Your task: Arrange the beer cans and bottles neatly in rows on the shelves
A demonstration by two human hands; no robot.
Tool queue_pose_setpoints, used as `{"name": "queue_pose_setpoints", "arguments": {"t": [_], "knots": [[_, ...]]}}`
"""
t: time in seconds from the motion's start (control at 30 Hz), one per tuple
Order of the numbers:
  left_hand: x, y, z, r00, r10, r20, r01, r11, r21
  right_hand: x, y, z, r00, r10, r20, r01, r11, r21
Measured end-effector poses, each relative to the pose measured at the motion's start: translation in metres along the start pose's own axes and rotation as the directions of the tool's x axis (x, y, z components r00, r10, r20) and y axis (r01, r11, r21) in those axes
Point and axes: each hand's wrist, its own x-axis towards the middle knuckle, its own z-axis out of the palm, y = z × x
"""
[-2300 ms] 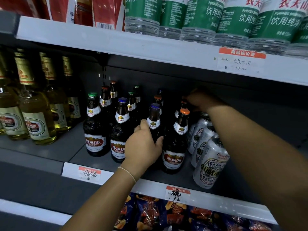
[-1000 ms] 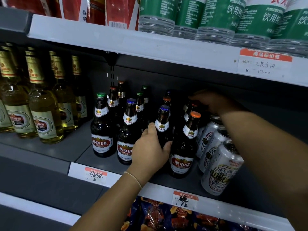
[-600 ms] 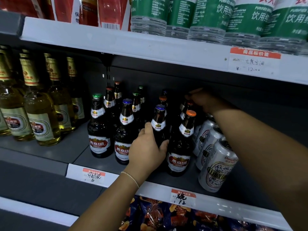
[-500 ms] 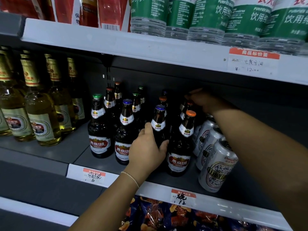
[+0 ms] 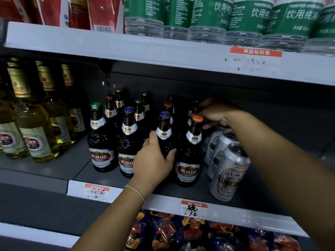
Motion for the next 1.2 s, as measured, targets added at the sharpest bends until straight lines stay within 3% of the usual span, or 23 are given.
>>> {"name": "queue_pose_setpoints", "arguments": {"t": [0.13, 0.47, 0.57, 0.63, 0.7, 0.77, 0.9, 1.2], "knots": [[0.000, 0.000, 0.000, 1.000, 0.004, 0.003, -0.004, 1.000, -0.005, -0.002, -0.003, 0.008, 0.996, -0.037, -0.086, 0.038, 0.999, 0.003], [0.001, -0.004, 0.002, 1.000, 0.022, -0.006, -0.022, 1.000, -0.019, -0.014, -0.007, 0.008, 0.992, -0.055, -0.117, 0.052, 0.998, -0.033], [0.000, -0.006, 0.003, 1.000, 0.010, 0.022, -0.010, 1.000, -0.013, -0.033, -0.014, 0.001, 0.944, -0.096, -0.316, 0.087, 0.995, -0.044], [-0.003, -0.011, 0.005, 0.997, -0.027, 0.076, 0.027, 1.000, -0.002, -0.065, -0.016, 0.004, 0.840, -0.101, -0.533, 0.186, 0.977, 0.107], [-0.010, -0.018, 0.008, 0.993, -0.054, 0.108, 0.057, 0.998, -0.022, -0.101, -0.009, 0.024, 0.779, -0.071, -0.623, 0.313, 0.904, 0.290], [-0.017, -0.024, 0.012, 0.992, -0.064, 0.108, 0.070, 0.996, -0.047, -0.125, 0.013, 0.057, 0.808, -0.097, -0.581, 0.338, 0.885, 0.321], [-0.021, -0.035, 0.021, 0.985, -0.113, 0.127, 0.125, 0.989, -0.085, -0.120, 0.063, 0.128, 0.879, -0.086, -0.469, 0.119, 0.992, 0.043], [-0.015, -0.040, 0.024, 0.978, -0.122, 0.167, 0.141, 0.984, -0.108, -0.108, 0.093, 0.175, 0.819, -0.035, -0.573, 0.173, 0.967, 0.187]]}}
